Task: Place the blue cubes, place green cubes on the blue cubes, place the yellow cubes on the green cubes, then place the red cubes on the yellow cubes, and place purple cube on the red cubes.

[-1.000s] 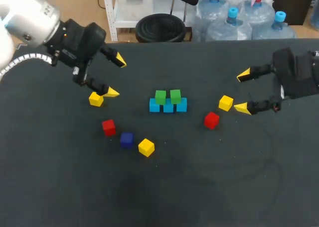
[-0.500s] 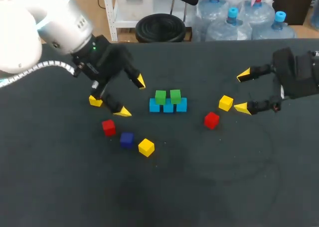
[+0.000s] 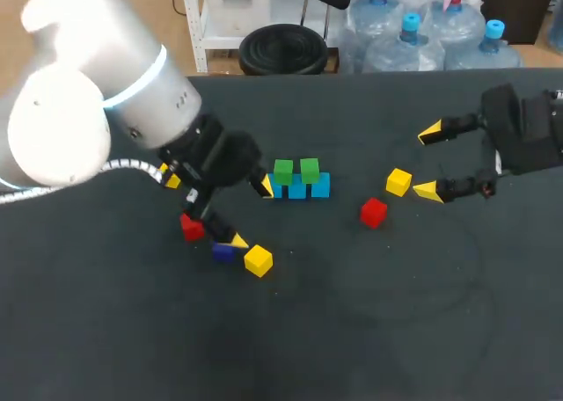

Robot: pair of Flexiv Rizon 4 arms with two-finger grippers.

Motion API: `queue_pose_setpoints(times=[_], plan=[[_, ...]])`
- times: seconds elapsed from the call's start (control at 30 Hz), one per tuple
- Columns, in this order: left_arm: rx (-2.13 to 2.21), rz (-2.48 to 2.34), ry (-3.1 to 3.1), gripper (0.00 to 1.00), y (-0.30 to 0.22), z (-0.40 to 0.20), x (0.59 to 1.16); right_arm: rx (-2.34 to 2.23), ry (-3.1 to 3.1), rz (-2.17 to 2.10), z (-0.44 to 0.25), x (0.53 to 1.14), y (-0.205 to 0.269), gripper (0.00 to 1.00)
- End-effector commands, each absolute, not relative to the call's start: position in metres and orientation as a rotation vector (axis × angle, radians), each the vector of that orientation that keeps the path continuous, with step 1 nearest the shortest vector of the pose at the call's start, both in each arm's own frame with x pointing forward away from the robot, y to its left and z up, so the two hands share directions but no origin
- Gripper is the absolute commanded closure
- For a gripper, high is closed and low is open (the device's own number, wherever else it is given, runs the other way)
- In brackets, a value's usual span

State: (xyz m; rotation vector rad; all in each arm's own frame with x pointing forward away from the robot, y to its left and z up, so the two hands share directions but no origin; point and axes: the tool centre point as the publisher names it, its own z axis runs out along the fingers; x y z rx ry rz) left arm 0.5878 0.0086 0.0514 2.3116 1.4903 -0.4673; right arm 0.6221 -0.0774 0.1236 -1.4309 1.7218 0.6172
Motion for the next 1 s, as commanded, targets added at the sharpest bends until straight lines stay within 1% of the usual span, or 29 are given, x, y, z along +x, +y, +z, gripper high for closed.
queue_pose_setpoints(times=[0.03,0.37,0.8,1.0], plan=[[2.305,-0.455,1.509,0.00,0.002,0.038,0.580,-1.431,1.723,0.616,0.124,0.622,-0.077,0.00],[2.305,-0.458,1.539,0.00,0.002,0.024,0.564,-1.431,1.723,0.616,0.124,0.622,-0.077,0.00],[2.323,-0.475,1.540,0.00,0.008,0.010,0.558,-1.431,1.723,0.616,0.124,0.622,-0.077,0.00],[2.392,-0.480,1.493,0.03,0.011,0.004,0.560,-1.431,1.723,0.616,0.124,0.622,-0.077,0.00]])
